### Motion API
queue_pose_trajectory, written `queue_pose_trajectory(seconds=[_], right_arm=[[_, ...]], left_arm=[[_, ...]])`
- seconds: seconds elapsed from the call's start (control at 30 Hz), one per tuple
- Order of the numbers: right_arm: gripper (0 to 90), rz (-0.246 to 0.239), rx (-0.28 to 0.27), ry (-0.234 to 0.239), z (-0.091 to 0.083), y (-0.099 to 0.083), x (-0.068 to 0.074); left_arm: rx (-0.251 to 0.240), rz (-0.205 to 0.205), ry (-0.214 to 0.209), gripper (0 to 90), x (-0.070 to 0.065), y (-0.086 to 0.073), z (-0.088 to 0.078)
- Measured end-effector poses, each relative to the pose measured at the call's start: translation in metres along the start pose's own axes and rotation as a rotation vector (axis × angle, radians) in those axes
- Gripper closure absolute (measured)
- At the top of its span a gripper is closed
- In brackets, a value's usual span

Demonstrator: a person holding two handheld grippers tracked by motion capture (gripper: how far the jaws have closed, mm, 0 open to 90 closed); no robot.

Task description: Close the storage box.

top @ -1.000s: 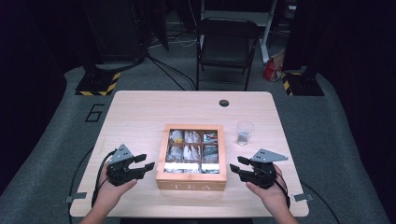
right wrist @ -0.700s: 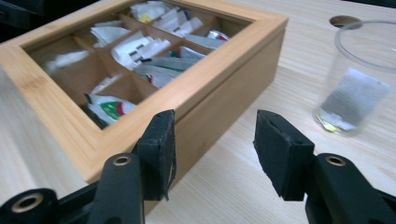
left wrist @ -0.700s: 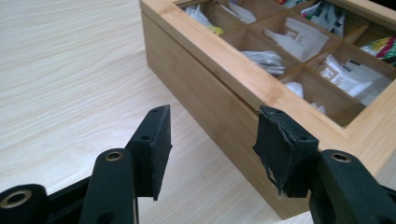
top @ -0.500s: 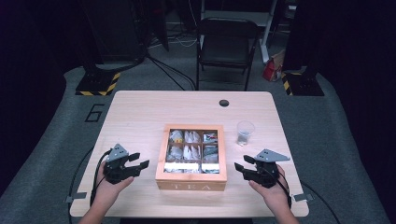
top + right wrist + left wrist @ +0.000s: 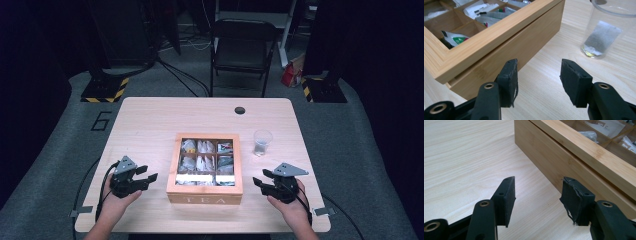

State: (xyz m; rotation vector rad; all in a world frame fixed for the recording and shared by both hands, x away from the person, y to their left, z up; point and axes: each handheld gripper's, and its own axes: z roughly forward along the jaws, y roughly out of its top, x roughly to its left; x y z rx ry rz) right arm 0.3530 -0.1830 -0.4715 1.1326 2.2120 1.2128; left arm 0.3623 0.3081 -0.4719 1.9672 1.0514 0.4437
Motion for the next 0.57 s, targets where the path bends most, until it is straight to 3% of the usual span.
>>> queue_pose_trajectory(seconds=[0.3,0.57], right_arm=[[47.6,0.022,0.02,-0.003,0.0049,-0.0044,-0.0048],[48.0,0.001,0.028,-0.007,0.0048,-0.0049,-0.0043]], left_arm=[[0.02,-0.007,-0.014,44.9,0.0018,-0.0022,0.0029],[0.031,0.007,-0.025,44.5,0.0001,-0.0018,0.0044]])
